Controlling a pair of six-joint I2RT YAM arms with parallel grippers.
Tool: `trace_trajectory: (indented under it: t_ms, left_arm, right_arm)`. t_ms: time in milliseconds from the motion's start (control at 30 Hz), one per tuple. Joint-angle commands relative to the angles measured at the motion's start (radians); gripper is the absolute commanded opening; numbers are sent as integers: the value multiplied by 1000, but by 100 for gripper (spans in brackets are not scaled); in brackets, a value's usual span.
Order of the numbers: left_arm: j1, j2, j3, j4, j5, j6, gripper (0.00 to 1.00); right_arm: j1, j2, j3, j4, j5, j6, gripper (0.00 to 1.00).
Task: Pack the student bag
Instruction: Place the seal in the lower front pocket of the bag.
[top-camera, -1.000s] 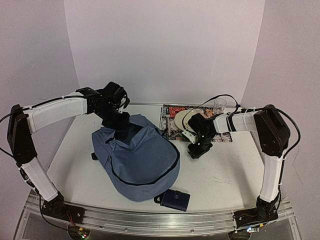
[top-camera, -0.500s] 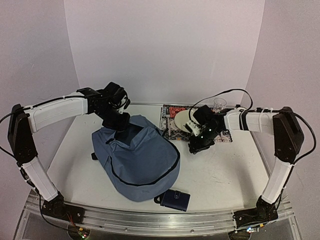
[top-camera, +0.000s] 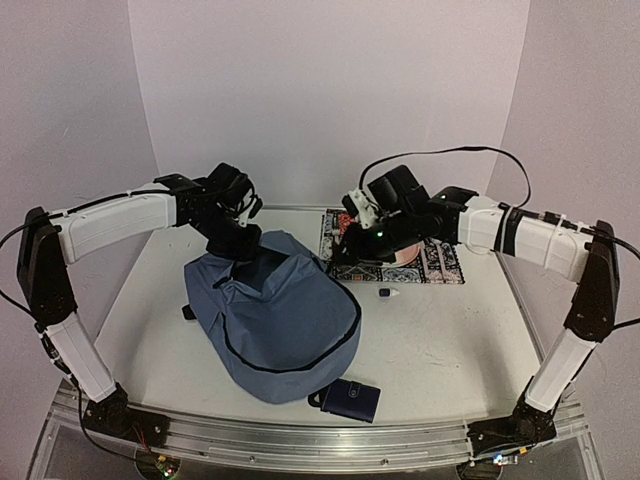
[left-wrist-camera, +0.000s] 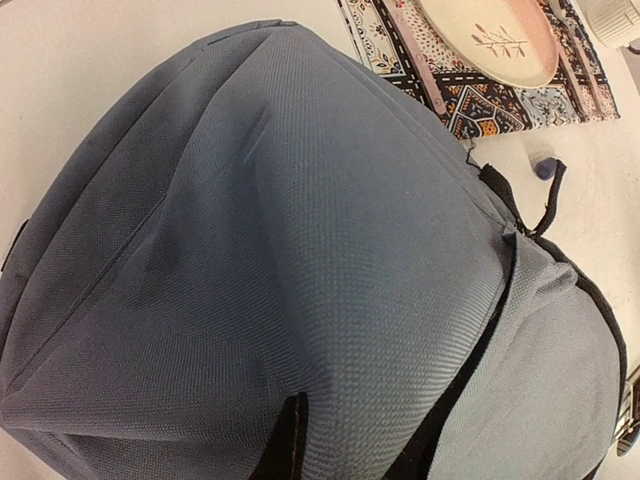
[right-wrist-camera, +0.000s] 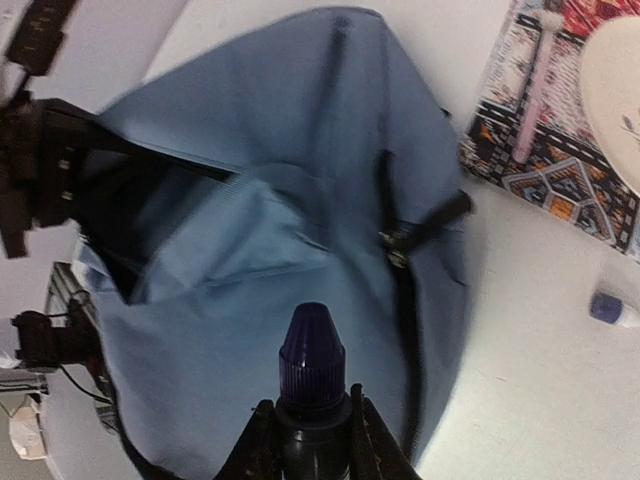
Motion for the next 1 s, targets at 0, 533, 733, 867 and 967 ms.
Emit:
trace_trajectory:
  t_ms: [0,533,733,867,967]
  left_arm:
    - [0,-15,67,31,57,2,0]
    - [0,-27,80,31,143,-15,0]
    - [0,-31,72,31,140,-14,0]
    - [0,-33,66,31,118,-10,0]
    - [0,-32,63,31,94,-3,0]
  right_arm:
    - [63,76,62,122,-50,164,20]
    - [114,395,304,316,-119,303,19]
    - [114,459,370,329,-60,316,31]
    - [113,453,389,331,-23,279,49]
    - [113,423,376,331,-19,234,54]
